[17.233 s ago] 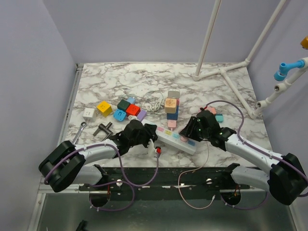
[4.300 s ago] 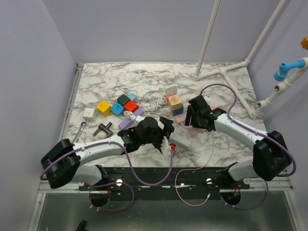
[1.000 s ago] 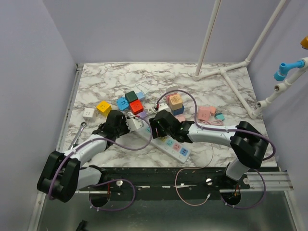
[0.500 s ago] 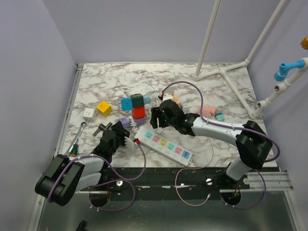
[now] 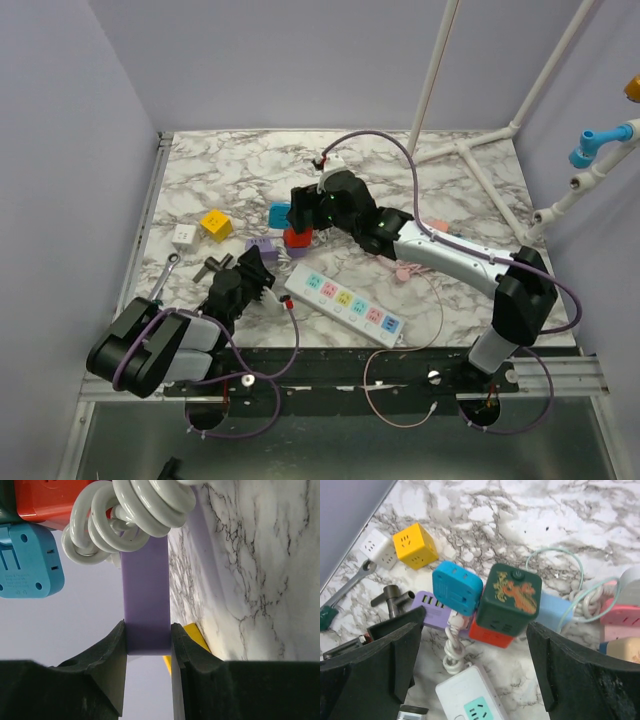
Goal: Pull the plug off the socket
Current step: Remove the plug from the socket.
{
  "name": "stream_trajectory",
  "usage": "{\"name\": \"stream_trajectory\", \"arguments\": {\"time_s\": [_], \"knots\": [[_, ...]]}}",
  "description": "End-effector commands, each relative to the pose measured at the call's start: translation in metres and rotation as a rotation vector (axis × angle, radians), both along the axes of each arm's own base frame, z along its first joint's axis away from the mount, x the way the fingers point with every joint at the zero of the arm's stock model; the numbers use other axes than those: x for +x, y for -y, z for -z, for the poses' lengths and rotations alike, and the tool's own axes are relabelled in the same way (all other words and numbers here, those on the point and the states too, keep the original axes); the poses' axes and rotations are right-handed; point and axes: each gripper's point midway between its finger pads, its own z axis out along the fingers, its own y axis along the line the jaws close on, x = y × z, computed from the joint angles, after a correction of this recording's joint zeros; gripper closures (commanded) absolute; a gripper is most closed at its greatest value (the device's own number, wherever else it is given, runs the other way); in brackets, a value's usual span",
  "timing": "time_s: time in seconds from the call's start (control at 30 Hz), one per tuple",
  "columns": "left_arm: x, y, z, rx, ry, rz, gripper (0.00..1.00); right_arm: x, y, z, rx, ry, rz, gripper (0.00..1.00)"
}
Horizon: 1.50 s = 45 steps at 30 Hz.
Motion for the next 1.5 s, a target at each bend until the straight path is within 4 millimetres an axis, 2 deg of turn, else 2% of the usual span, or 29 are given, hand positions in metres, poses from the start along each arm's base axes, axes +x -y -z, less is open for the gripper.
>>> {"name": "stream_trajectory", "arguments": {"time_s": [0.0, 0.13, 0.2, 0.4, 0.6, 0.63, 0.67, 0.73, 0.77, 1.0, 1.17, 1.23, 1.27, 1.33, 1.37, 1.4, 1.43, 1.47], "knots": [[-0.032, 0.007, 0.006, 0.059, 0.083, 0.129, 1.0, 0.024, 0.011, 0.003, -0.082, 0.008, 0.021, 0.04], [-0.029, 0.006, -0.002, 0.09, 0.154, 0.13, 1.0, 0.046, 0.016, 0.026, -0.089, -0.081, 0.033, 0.04], [-0.024, 0.001, 0.006, 0.15, 0.143, 0.106, 1.0, 0.051, 0.015, 0.034, -0.101, -0.109, 0.034, 0.05], [-0.02, 0.006, -0.011, 0.074, 0.184, 0.103, 1.0, 0.046, 0.008, 0.055, -0.112, -0.175, 0.004, 0.09], [-0.014, 0.0, -0.015, 0.066, 0.196, 0.058, 1.0, 0.034, 0.002, 0.065, -0.071, -0.242, -0.024, 0.23], [-0.013, 0.0, -0.015, 0.066, 0.198, 0.052, 0.94, 0.033, 0.002, 0.067, -0.067, -0.248, -0.019, 0.25], [-0.012, -0.001, -0.017, 0.065, 0.203, 0.047, 0.74, 0.027, -0.001, 0.07, -0.055, -0.27, -0.042, 0.28], [-0.011, -0.001, -0.02, 0.053, 0.211, 0.045, 0.22, 0.025, -0.002, 0.076, -0.053, -0.292, -0.047, 0.33], [-0.012, -0.001, -0.023, 0.041, 0.219, 0.042, 0.03, 0.024, -0.003, 0.078, -0.051, -0.298, -0.049, 0.35], [-0.023, -0.006, -0.042, -0.046, 0.26, 0.027, 0.01, 0.035, -0.002, 0.072, -0.062, -0.254, -0.027, 0.43], [-0.013, -0.029, -0.059, -0.142, 0.266, -0.136, 0.02, 0.044, 0.0, 0.072, -0.095, -0.223, -0.007, 0.44], [-0.008, -0.038, -0.054, -0.151, 0.171, -0.211, 0.02, 0.044, 0.001, 0.073, -0.098, -0.22, -0.006, 0.44], [-0.012, -0.038, -0.04, -0.131, 0.072, -0.215, 0.01, 0.044, 0.001, 0.075, -0.098, -0.219, -0.007, 0.44], [-0.028, -0.028, -0.038, -0.163, 0.025, -0.141, 0.02, 0.043, 0.0, 0.079, -0.101, -0.224, -0.007, 0.44], [-0.036, -0.022, -0.044, -0.19, 0.038, -0.096, 0.02, 0.043, 0.0, 0.08, -0.101, -0.225, -0.006, 0.45], [-0.048, -0.019, -0.027, -0.183, -0.046, -0.064, 0.02, 0.045, 0.001, 0.081, -0.103, -0.223, -0.001, 0.45], [-0.061, -0.012, -0.029, -0.202, -0.096, -0.012, 0.02, 0.045, 0.001, 0.081, -0.106, -0.219, 0.001, 0.45], [-0.076, -0.008, -0.022, -0.198, -0.158, 0.037, 0.02, 0.047, 0.002, 0.082, -0.11, -0.213, 0.006, 0.45]]}}
